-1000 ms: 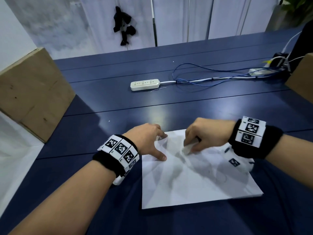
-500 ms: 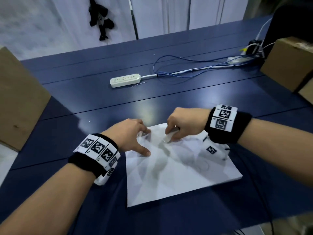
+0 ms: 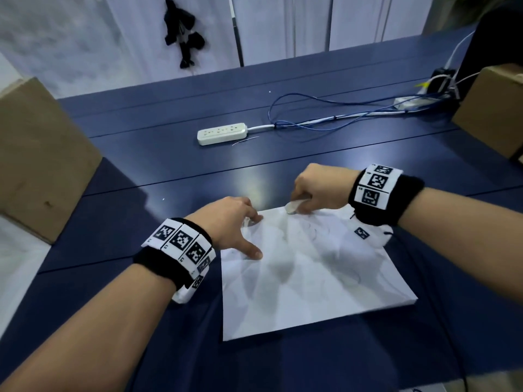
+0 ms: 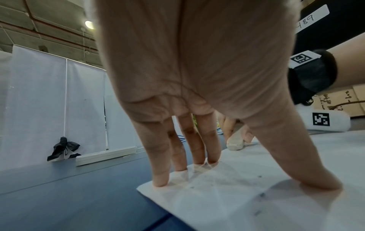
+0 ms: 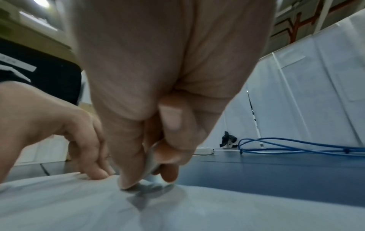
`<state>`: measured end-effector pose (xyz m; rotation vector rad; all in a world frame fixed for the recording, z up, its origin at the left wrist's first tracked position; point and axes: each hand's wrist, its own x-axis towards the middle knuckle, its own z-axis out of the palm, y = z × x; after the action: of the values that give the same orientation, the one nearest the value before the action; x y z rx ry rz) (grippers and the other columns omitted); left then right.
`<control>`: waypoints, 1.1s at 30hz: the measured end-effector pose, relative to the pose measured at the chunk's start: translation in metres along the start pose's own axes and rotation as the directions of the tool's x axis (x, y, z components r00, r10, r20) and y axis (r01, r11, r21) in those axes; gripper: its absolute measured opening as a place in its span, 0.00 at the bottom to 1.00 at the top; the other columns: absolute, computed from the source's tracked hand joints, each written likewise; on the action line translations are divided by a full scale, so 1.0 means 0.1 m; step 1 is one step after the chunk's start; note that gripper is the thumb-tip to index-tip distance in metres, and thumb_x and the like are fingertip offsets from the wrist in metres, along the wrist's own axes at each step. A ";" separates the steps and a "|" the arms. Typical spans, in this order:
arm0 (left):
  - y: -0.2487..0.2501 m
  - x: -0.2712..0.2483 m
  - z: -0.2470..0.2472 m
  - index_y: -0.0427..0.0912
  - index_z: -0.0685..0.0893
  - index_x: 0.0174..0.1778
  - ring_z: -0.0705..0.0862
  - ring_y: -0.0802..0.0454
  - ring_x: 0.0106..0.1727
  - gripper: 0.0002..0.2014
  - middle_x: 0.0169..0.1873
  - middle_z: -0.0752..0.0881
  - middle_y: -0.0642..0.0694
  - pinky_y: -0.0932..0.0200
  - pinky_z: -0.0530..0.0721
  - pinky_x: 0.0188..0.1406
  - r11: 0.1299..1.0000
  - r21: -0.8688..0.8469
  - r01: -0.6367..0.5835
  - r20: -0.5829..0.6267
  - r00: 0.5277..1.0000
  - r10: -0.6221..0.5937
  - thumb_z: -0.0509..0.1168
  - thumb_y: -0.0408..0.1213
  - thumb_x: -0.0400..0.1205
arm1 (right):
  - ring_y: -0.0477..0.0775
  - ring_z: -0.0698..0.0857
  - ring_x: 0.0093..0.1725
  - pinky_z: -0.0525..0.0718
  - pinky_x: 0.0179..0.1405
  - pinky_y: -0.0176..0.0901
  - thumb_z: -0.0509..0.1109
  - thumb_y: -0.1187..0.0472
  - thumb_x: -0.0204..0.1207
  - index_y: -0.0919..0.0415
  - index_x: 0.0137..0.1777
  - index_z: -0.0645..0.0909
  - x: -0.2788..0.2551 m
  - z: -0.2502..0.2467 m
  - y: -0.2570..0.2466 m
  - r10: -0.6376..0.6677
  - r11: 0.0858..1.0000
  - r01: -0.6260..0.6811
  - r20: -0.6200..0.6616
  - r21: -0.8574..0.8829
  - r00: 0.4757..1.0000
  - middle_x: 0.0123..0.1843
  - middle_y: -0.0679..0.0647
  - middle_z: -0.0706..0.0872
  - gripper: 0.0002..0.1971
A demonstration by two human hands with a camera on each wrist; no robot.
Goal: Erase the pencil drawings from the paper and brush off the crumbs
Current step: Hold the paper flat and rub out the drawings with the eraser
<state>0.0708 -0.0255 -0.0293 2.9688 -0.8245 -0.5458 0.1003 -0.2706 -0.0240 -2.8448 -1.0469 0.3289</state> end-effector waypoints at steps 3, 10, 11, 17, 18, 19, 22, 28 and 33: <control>-0.02 0.01 0.02 0.56 0.82 0.69 0.77 0.57 0.53 0.41 0.46 0.71 0.63 0.50 0.83 0.55 1.000 -0.009 0.008 0.003 1.000 -0.008 0.78 0.68 0.61 | 0.53 0.77 0.36 0.82 0.41 0.51 0.69 0.44 0.70 0.52 0.43 0.88 -0.10 0.04 -0.10 -0.092 0.996 0.093 0.055 -0.002 0.994 0.35 0.48 0.82 0.13; -0.01 0.03 0.02 0.55 0.82 0.68 0.78 0.55 0.54 0.40 0.48 0.73 0.62 0.49 0.83 0.55 1.000 -0.006 -0.006 0.014 1.000 0.006 0.78 0.67 0.61 | 0.57 0.83 0.41 0.85 0.43 0.51 0.57 0.33 0.62 0.50 0.47 0.89 -0.07 0.03 -0.06 -0.043 0.999 0.042 0.076 0.018 0.996 0.38 0.52 0.88 0.29; -0.01 0.03 0.02 0.54 0.82 0.68 0.78 0.55 0.54 0.40 0.49 0.73 0.62 0.49 0.83 0.55 1.000 -0.007 -0.006 0.013 1.000 0.006 0.78 0.67 0.61 | 0.59 0.83 0.40 0.85 0.42 0.53 0.57 0.35 0.63 0.51 0.45 0.89 -0.03 0.01 0.00 -0.009 1.000 0.009 0.031 0.003 0.999 0.37 0.52 0.88 0.27; -0.03 0.05 0.05 0.53 0.83 0.66 0.80 0.53 0.54 0.39 0.50 0.73 0.61 0.48 0.84 0.54 1.000 -0.005 0.010 0.022 1.000 -0.010 0.78 0.67 0.61 | 0.50 0.80 0.39 0.80 0.41 0.45 0.68 0.44 0.70 0.49 0.49 0.90 -0.31 0.09 -0.25 -0.160 0.982 0.143 0.136 0.123 0.978 0.40 0.48 0.84 0.15; -0.04 0.05 0.05 0.53 0.83 0.66 0.80 0.53 0.55 0.39 0.50 0.73 0.61 0.48 0.84 0.54 1.000 -0.003 0.011 0.024 1.000 -0.011 0.78 0.68 0.60 | 0.49 0.79 0.39 0.80 0.41 0.46 0.69 0.46 0.70 0.48 0.50 0.90 -0.34 0.11 -0.28 -0.166 0.978 0.140 0.168 0.153 0.972 0.40 0.47 0.83 0.14; -0.03 0.05 0.05 0.53 0.83 0.65 0.80 0.53 0.55 0.40 0.50 0.73 0.62 0.47 0.84 0.54 1.000 -0.003 0.013 0.025 1.000 -0.013 0.78 0.68 0.60 | 0.50 0.79 0.39 0.81 0.41 0.47 0.69 0.45 0.70 0.48 0.50 0.89 -0.33 0.11 -0.27 -0.157 0.980 0.135 0.161 0.144 0.974 0.39 0.46 0.83 0.14; -0.04 0.05 0.04 0.54 0.83 0.64 0.80 0.53 0.54 0.39 0.49 0.73 0.62 0.46 0.84 0.53 1.000 -0.004 0.015 0.026 1.000 -0.014 0.77 0.69 0.59 | 0.56 0.81 0.39 0.84 0.42 0.52 0.64 0.40 0.71 0.51 0.46 0.89 -0.15 0.04 -0.09 -0.041 0.999 0.041 0.037 0.006 0.998 0.37 0.51 0.86 0.19; -0.03 0.05 0.04 0.54 0.82 0.64 0.80 0.53 0.56 0.38 0.52 0.74 0.61 0.47 0.84 0.54 1.000 -0.010 0.028 0.030 0.999 -0.027 0.78 0.67 0.60 | 0.48 0.78 0.35 0.80 0.38 0.45 0.67 0.40 0.72 0.51 0.44 0.87 -0.26 0.07 -0.15 -0.119 0.989 0.112 0.065 0.092 0.991 0.33 0.46 0.81 0.16; 0.01 0.04 0.00 0.52 0.83 0.64 0.81 0.52 0.55 0.38 0.52 0.74 0.59 0.47 0.84 0.54 1.000 0.003 0.025 0.044 0.999 -0.025 0.79 0.66 0.61 | 0.50 0.84 0.33 0.84 0.28 0.40 0.65 0.39 0.70 0.51 0.47 0.87 -0.20 0.11 -0.09 -0.084 0.995 0.078 0.091 0.059 0.992 0.34 0.50 0.86 0.18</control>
<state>0.0738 -0.0285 -0.0309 2.9836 -0.7925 -0.6138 0.0774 -0.2771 -0.0294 -2.7532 -1.1477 0.4807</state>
